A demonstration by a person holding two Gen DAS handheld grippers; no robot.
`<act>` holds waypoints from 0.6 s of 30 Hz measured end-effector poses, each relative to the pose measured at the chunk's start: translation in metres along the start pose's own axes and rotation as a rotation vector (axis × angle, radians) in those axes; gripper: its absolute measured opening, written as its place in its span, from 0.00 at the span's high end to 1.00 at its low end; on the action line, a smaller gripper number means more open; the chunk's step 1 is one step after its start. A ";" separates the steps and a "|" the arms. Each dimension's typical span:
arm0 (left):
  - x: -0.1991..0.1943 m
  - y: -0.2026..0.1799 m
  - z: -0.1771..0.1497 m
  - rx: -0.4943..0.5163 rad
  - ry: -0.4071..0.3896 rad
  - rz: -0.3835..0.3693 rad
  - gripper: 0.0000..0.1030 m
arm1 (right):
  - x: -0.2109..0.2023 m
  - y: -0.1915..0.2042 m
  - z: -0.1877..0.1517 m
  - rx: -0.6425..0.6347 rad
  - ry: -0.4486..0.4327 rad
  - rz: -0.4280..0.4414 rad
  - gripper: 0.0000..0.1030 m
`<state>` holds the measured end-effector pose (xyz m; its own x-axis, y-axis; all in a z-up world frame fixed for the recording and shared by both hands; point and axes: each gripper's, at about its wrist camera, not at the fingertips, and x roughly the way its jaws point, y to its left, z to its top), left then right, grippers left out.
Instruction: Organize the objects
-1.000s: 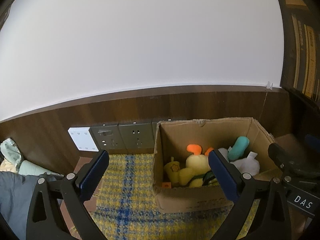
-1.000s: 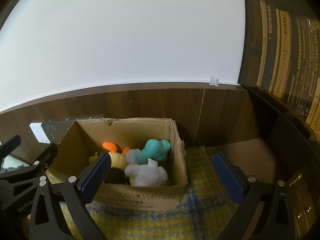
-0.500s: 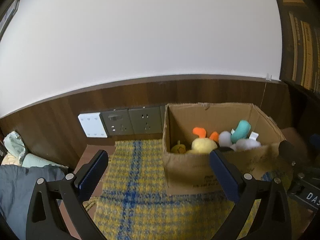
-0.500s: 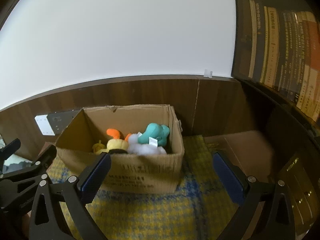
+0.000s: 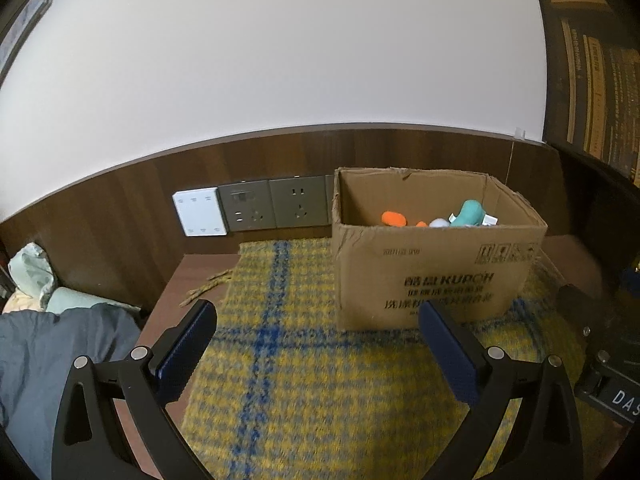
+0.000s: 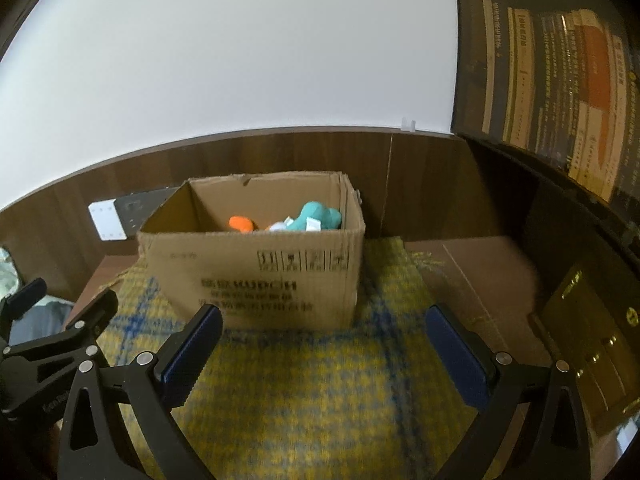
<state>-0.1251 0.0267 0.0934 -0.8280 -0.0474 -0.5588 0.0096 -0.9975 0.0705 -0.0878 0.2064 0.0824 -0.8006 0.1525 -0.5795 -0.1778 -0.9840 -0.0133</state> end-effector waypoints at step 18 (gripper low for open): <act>-0.058 0.018 -0.068 -0.031 0.017 0.009 0.00 | -0.051 0.002 -0.066 -0.011 0.026 0.027 0.01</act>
<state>-0.0389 0.0075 0.0712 -0.8178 -0.0569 -0.5726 0.0342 -0.9981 0.0503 -0.0099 0.1905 0.0580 -0.7899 0.1235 -0.6007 -0.1496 -0.9887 -0.0064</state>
